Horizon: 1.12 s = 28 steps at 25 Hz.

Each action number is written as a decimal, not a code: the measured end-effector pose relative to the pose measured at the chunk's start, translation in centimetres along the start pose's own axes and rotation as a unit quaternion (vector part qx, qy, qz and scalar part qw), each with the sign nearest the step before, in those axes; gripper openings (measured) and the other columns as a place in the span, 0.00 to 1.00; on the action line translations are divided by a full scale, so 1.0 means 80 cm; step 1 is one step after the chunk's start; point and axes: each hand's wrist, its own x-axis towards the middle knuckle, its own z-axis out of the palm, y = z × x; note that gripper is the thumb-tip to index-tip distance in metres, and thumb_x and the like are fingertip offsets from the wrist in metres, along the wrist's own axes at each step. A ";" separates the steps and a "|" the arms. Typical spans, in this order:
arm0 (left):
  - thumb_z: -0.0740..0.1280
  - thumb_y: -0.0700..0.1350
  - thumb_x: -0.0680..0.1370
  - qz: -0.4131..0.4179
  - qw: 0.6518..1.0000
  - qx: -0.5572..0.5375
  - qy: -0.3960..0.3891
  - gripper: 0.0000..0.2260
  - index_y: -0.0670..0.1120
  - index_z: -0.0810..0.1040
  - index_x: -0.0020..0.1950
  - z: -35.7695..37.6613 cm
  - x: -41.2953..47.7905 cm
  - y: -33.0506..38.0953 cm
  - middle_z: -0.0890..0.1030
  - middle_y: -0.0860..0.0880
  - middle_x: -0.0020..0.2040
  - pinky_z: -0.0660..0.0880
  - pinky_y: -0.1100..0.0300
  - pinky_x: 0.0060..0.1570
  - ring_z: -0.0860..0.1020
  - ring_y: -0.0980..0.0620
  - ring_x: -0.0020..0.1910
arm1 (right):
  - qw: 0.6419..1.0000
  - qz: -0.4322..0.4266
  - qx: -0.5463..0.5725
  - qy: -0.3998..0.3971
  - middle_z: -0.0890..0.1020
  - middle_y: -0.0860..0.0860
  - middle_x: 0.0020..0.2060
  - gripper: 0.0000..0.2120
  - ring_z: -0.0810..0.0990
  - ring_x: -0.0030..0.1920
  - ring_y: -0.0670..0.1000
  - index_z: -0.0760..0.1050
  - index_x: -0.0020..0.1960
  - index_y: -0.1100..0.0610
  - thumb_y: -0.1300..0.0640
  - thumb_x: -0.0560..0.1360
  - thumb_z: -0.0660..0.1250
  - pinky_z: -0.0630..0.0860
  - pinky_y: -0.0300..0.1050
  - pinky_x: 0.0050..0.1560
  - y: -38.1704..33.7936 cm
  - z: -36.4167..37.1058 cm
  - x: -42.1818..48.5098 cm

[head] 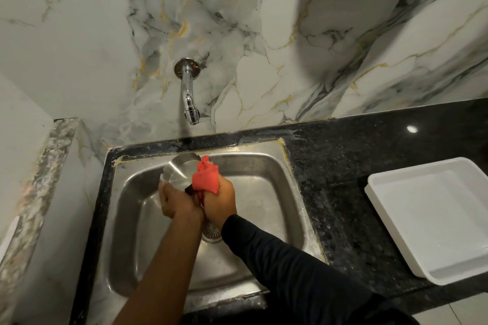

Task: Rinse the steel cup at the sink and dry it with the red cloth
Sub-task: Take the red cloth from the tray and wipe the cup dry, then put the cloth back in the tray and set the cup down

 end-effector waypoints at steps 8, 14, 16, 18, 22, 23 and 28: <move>0.69 0.59 0.82 0.116 0.991 0.066 0.000 0.19 0.53 0.84 0.69 -0.008 -0.025 -0.010 0.88 0.54 0.60 0.84 0.58 0.57 0.86 0.55 0.53 | 0.993 -0.024 -0.099 -0.058 0.88 0.47 0.50 0.13 0.87 0.49 0.41 0.85 0.62 0.56 0.66 0.81 0.67 0.82 0.34 0.52 0.011 -0.028 -0.024; 0.74 0.61 0.77 0.122 0.987 0.092 -0.045 0.18 0.59 0.86 0.65 -0.023 -0.040 -0.036 0.87 0.56 0.63 0.85 0.51 0.56 0.86 0.50 0.60 | 0.976 0.104 -0.100 -0.163 0.87 0.41 0.35 0.19 0.85 0.36 0.40 0.84 0.49 0.56 0.78 0.73 0.65 0.82 0.35 0.39 -0.024 -0.110 -0.037; 0.76 0.62 0.76 0.118 0.984 0.101 -0.089 0.22 0.56 0.86 0.67 -0.033 -0.050 -0.061 0.87 0.53 0.66 0.87 0.48 0.53 0.86 0.46 0.63 | 0.984 0.134 -0.034 -0.110 0.88 0.47 0.43 0.23 0.87 0.40 0.43 0.84 0.57 0.58 0.80 0.72 0.64 0.84 0.38 0.45 -0.037 -0.166 -0.056; 0.77 0.64 0.73 0.095 0.980 0.134 -0.110 0.24 0.54 0.86 0.65 -0.044 -0.065 -0.091 0.87 0.50 0.65 0.88 0.45 0.49 0.86 0.43 0.63 | 0.987 0.151 0.053 -0.031 0.86 0.59 0.50 0.22 0.87 0.46 0.52 0.82 0.62 0.67 0.78 0.71 0.65 0.85 0.49 0.55 -0.052 -0.240 -0.082; 0.72 0.64 0.78 0.057 0.963 0.179 -0.193 0.23 0.53 0.84 0.69 -0.056 -0.116 -0.157 0.83 0.48 0.71 0.86 0.41 0.53 0.81 0.42 0.70 | 0.952 0.197 0.221 0.082 0.80 0.70 0.64 0.27 0.81 0.61 0.66 0.77 0.70 0.70 0.60 0.74 0.64 0.75 0.69 0.71 -0.095 -0.427 -0.122; 0.70 0.63 0.79 0.043 0.958 0.188 -0.214 0.23 0.54 0.83 0.70 -0.057 -0.134 -0.178 0.83 0.49 0.71 0.85 0.38 0.57 0.81 0.44 0.71 | 0.945 0.191 0.238 0.117 0.81 0.70 0.64 0.29 0.83 0.59 0.66 0.77 0.71 0.69 0.56 0.73 0.64 0.78 0.68 0.67 -0.109 -0.483 -0.127; 0.72 0.56 0.81 0.047 0.941 0.209 -0.262 0.25 0.48 0.78 0.76 -0.074 -0.203 -0.291 0.81 0.45 0.74 0.77 0.29 0.66 0.78 0.39 0.73 | 0.937 0.173 0.101 0.286 0.84 0.67 0.63 0.22 0.83 0.58 0.66 0.78 0.69 0.60 0.55 0.78 0.62 0.71 0.71 0.75 -0.158 -0.752 -0.110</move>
